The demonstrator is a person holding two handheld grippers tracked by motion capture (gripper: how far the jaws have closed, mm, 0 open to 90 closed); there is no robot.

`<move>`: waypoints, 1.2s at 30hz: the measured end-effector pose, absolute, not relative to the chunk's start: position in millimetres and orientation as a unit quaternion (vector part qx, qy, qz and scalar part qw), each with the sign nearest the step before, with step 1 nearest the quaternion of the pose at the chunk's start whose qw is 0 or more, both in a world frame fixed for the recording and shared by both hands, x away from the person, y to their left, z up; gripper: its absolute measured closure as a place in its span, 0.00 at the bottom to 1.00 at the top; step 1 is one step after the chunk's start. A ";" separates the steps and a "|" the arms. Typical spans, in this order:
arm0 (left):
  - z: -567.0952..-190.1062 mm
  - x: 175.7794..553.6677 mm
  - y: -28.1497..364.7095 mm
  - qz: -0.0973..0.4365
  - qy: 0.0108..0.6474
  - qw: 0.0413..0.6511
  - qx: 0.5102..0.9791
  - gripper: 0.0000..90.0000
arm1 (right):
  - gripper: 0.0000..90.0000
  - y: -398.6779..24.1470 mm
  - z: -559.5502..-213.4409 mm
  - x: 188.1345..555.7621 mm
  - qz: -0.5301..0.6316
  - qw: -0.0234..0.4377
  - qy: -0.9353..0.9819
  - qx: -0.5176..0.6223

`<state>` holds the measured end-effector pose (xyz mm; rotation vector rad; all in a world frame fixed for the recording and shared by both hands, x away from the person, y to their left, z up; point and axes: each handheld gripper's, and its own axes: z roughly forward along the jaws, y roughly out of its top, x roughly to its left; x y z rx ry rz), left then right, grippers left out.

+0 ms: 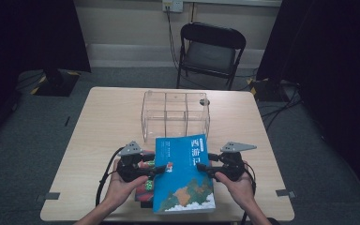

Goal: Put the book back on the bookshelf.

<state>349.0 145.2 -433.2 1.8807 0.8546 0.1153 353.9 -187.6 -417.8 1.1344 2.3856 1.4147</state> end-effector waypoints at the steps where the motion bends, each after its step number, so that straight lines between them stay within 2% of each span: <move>1: -433.3 348.9 145.2 0.047 0.356 0.511 0.781 0.34 | 0.42 -187.3 -417.1 352.7 0.472 0.074 0.794 0.377; 8: -434.2 349.4 145.4 0.045 0.358 0.514 0.778 0.34 | 0.45 -187.6 -414.8 347.4 0.475 0.077 0.792 0.376; 12: -434.8 349.7 146.0 0.042 0.359 0.515 0.777 0.34 | 0.48 -191.8 -413.2 341.5 0.489 0.059 0.786 0.374; 19: -435.6 350.3 146.3 0.039 0.361 0.517 0.775 0.33 | 0.47 -190.7 -412.0 342.4 0.498 0.048 0.779 0.379; 30: -436.4 350.7 146.8 0.037 0.361 0.518 0.774 0.33 | 0.37 -175.7 -419.4 377.3 0.503 0.057 0.768 0.392; 35: -436.5 350.7 146.9 0.037 0.361 0.519 0.774 0.33 | 0.38 -166.9 -422.7 389.7 0.512 0.047 0.763 0.393; 36: -436.4 350.5 146.9 0.037 0.360 0.518 0.775 0.33 | 0.41 -164.7 -421.6 389.4 0.508 0.048 0.766 0.392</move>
